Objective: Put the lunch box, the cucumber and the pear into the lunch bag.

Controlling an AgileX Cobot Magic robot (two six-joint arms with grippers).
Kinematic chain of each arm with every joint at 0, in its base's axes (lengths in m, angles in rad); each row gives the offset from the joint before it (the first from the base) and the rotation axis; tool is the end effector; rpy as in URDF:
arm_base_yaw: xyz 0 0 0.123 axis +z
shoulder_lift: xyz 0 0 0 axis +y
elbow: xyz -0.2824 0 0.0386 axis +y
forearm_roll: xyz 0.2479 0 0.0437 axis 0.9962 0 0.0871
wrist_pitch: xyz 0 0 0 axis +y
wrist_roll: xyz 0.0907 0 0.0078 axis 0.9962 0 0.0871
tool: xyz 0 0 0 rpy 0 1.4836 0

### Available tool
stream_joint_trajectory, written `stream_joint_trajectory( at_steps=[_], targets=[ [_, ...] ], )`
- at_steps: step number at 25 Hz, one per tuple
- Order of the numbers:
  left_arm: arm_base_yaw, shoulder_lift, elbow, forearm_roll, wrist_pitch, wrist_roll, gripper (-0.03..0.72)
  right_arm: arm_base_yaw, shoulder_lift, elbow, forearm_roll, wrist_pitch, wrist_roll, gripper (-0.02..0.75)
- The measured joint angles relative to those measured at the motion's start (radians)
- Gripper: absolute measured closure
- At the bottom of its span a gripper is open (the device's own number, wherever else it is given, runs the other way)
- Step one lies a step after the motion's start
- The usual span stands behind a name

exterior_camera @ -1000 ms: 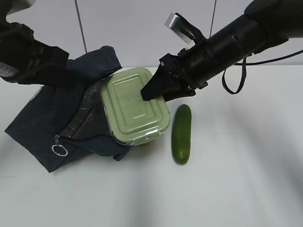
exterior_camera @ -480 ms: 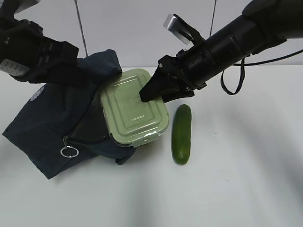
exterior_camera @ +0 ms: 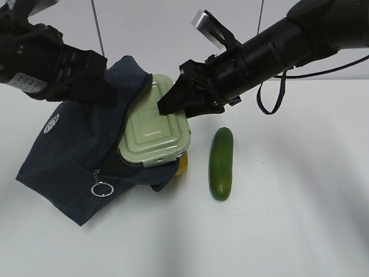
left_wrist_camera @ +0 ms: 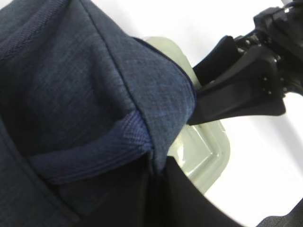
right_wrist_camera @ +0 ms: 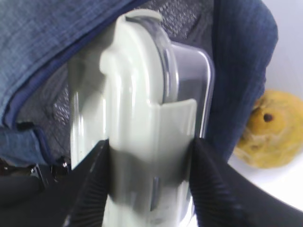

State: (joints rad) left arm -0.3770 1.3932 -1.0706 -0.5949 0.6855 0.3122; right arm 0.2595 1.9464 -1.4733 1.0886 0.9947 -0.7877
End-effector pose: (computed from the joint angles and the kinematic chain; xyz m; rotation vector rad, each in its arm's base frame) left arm 0.2618 -0.1384 0.3077 0.4239 2.4069 -0.6859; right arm 0.3814 0.1713 0.2460 -0.6109 2.3988 1.1806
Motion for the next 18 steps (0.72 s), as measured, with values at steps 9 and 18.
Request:
stream_joint_trajectory(
  at_steps=[9,18],
  targets=[
    [0.0,0.0,0.0,-0.035,-0.012,0.036,0.687,0.0,0.002,0.0,0.065,-0.088,0.0,0.365],
    [0.0,0.0,0.0,-0.085,-0.035,0.093,0.687,0.002,0.071,0.0,0.078,-0.088,0.0,0.365]
  ],
)
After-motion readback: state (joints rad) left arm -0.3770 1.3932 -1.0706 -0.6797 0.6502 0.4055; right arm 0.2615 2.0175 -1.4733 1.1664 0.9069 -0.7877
